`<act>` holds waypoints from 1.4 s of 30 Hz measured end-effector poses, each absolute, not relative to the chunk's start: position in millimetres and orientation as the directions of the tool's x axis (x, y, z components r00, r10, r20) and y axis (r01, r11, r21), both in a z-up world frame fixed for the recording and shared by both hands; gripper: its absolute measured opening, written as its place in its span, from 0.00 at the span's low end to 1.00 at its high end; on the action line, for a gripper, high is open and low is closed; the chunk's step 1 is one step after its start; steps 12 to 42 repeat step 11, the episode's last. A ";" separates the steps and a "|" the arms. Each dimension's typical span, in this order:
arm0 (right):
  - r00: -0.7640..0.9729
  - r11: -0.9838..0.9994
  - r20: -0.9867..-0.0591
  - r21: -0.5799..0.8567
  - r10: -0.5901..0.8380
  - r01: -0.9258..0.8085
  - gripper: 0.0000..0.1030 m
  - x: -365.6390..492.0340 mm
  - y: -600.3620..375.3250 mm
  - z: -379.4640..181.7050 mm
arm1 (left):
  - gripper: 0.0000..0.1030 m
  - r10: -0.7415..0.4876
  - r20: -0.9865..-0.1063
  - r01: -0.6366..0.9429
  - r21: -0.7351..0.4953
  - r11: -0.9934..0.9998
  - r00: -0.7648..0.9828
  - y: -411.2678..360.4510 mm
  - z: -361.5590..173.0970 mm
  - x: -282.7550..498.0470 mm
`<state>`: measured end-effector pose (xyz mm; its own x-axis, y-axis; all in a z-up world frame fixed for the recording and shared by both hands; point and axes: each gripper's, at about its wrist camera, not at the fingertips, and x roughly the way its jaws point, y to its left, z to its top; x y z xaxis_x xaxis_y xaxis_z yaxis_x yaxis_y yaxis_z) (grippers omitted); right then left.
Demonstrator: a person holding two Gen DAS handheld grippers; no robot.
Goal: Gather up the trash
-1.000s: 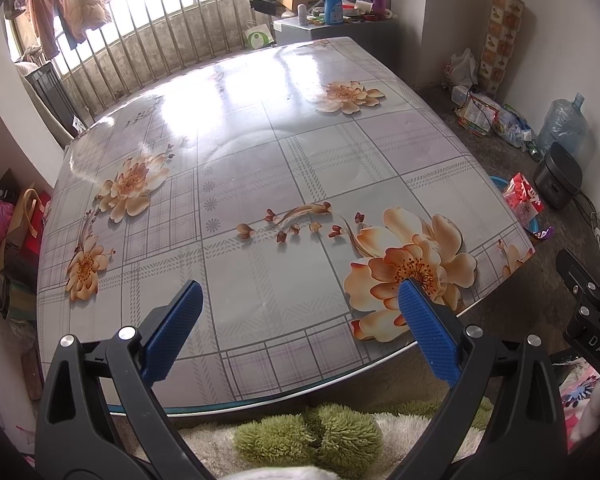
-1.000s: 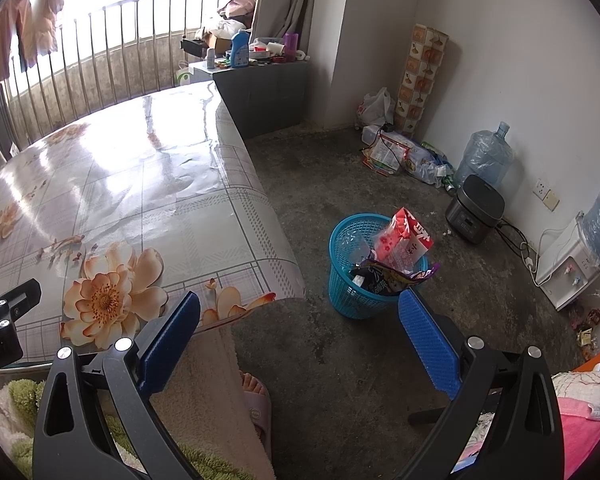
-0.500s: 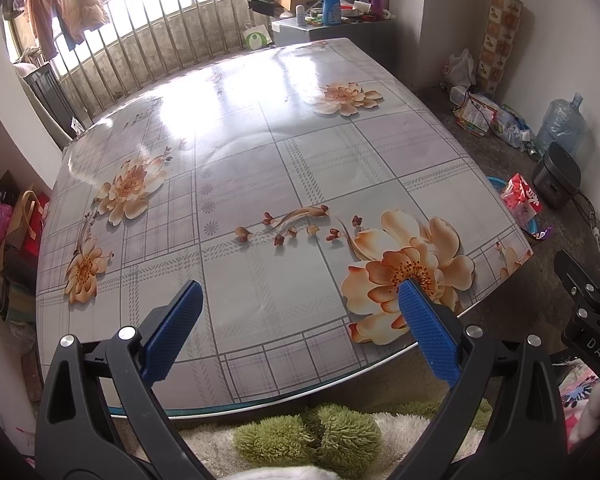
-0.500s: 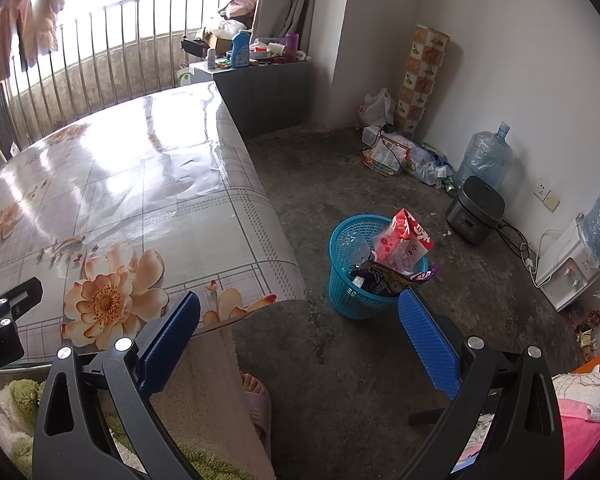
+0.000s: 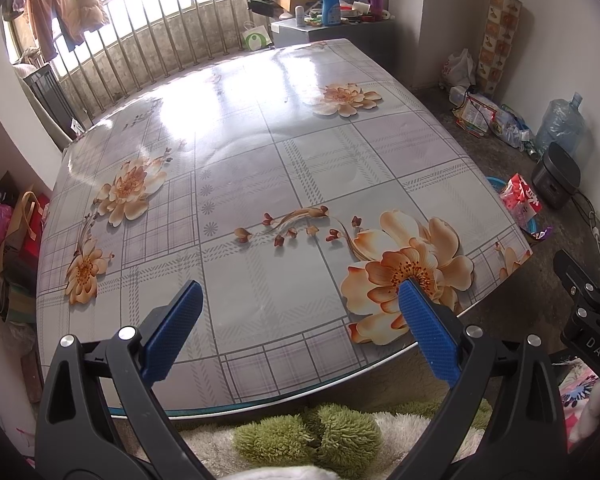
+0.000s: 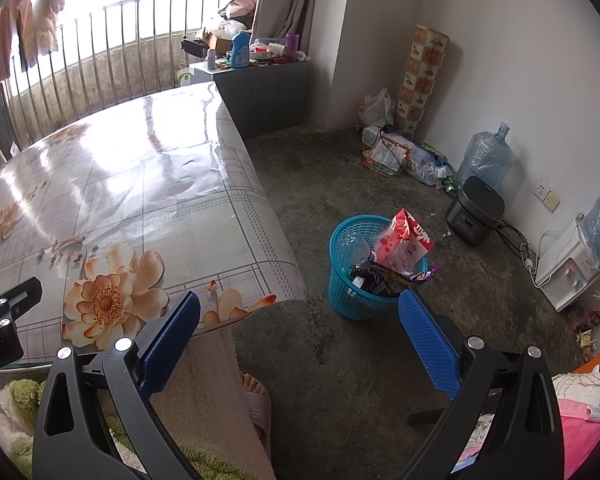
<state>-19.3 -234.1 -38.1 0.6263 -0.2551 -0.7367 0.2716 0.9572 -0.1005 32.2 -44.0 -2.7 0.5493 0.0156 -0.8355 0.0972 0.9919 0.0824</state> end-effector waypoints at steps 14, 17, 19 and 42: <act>0.627 0.957 -0.736 -0.101 -0.256 0.272 0.94 -19.8 -233.6 -38.6 | 0.91 0.012 -0.840 0.103 0.080 0.991 0.543 -43.7 -3.2 33.2; 0.627 0.957 -0.736 -0.101 -0.256 0.272 0.94 -19.8 -233.6 -38.6 | 0.91 0.012 -0.840 0.103 0.080 0.991 0.543 -43.7 -3.2 33.2; 0.627 0.957 -0.736 -0.101 -0.256 0.272 0.94 -19.8 -233.6 -38.6 | 0.91 0.012 -0.840 0.103 0.080 0.991 0.543 -43.7 -3.2 33.2; 0.627 0.957 -0.736 -0.101 -0.256 0.272 0.94 -19.8 -233.6 -38.6 | 0.91 0.012 -0.840 0.103 0.080 0.991 0.543 -43.7 -3.2 33.2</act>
